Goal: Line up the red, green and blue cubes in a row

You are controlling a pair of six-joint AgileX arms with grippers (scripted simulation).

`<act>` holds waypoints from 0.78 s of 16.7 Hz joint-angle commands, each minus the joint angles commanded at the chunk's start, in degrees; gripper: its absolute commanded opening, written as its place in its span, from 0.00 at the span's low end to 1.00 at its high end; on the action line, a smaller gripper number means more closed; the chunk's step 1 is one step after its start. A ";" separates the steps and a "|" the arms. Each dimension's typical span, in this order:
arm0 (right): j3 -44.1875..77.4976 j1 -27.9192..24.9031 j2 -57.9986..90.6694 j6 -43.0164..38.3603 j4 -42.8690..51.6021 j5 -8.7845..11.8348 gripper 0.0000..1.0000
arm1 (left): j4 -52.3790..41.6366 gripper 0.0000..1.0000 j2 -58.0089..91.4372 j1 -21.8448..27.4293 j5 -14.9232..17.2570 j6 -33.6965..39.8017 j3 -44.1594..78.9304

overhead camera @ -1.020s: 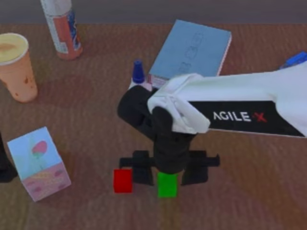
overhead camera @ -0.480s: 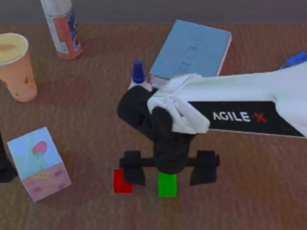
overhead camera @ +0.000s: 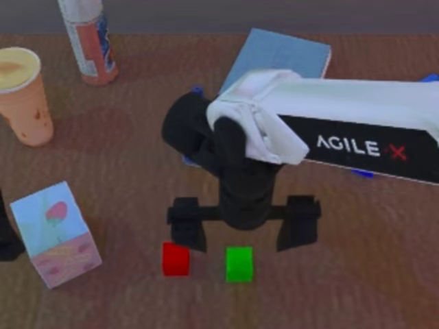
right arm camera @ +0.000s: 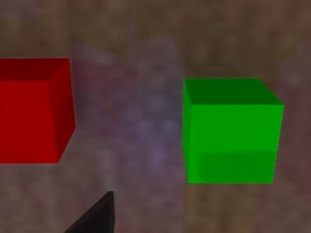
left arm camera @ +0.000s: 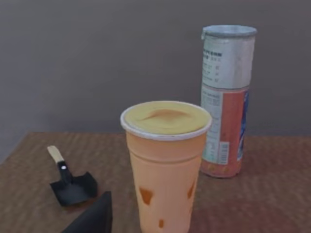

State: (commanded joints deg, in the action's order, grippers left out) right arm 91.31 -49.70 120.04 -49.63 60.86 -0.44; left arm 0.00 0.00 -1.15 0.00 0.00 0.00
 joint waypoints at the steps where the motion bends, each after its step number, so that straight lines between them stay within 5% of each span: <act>1: 1.06 -0.04 -0.72 0.03 1.62 0.02 1.00 | 0.00 1.00 0.00 0.00 0.00 0.00 0.00; 8: 2.28 0.46 -1.23 0.75 3.09 0.02 1.00 | 0.00 1.00 0.00 0.00 0.00 0.00 0.00; 13: 5.69 4.60 1.75 12.61 4.35 -0.03 1.00 | 0.00 1.00 0.00 0.00 0.00 0.00 0.00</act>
State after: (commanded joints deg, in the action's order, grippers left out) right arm 97.00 -45.11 121.80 -37.02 65.22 -0.48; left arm 0.00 0.00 -1.15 0.00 0.00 0.00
